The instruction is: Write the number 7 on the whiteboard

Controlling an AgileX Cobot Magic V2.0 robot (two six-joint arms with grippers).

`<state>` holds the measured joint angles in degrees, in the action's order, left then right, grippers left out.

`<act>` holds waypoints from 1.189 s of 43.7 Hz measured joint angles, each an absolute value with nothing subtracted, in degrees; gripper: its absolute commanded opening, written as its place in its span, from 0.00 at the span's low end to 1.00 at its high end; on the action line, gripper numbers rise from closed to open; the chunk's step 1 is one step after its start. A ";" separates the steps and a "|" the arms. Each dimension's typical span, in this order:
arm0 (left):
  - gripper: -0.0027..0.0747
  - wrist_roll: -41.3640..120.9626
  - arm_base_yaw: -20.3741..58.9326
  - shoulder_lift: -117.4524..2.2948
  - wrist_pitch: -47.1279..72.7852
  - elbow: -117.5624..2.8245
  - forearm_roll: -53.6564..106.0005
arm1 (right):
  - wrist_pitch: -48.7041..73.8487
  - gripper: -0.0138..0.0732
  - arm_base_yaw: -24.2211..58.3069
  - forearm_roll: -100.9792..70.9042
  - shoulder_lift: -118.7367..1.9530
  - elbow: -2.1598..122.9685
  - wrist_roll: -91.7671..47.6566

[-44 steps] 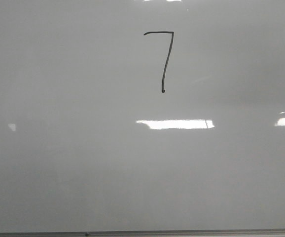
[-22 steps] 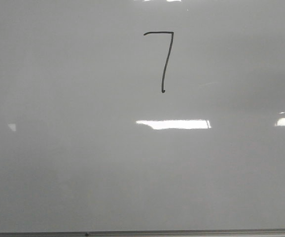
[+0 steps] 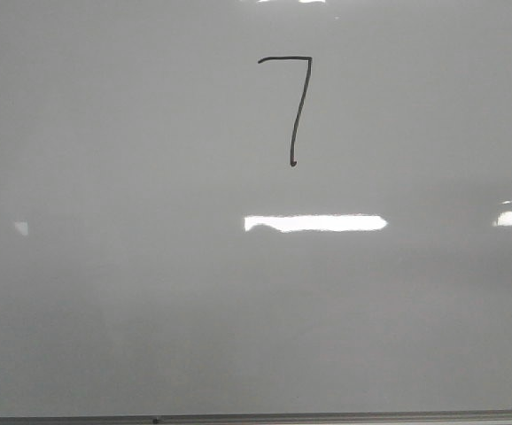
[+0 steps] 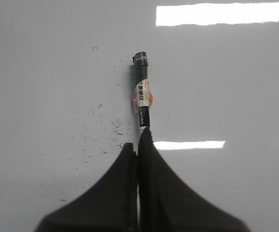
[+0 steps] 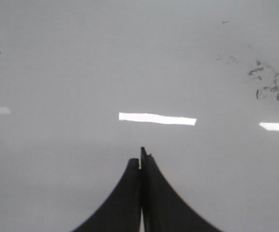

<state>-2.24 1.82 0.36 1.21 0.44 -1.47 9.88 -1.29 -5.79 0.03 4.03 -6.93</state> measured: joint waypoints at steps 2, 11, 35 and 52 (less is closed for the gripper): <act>0.01 -2.24 1.82 0.36 1.21 0.44 -1.47 | 7.45 0.08 -1.76 -5.79 0.45 1.65 -6.93; 0.01 -2.24 1.82 0.36 1.21 0.44 -1.47 | 4.80 0.08 -2.27 -5.79 0.57 -1.54 -6.93; 0.01 -2.24 1.82 0.36 1.21 0.44 -1.47 | 0.00 0.08 -2.27 -3.09 0.57 -1.54 -2.03; 0.01 -2.24 1.82 0.36 1.21 0.44 -1.47 | -0.63 0.08 -2.27 1.49 0.57 -1.54 2.73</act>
<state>-2.24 1.82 0.36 1.21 0.44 -1.47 -0.63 -2.27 1.49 0.57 -1.54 2.73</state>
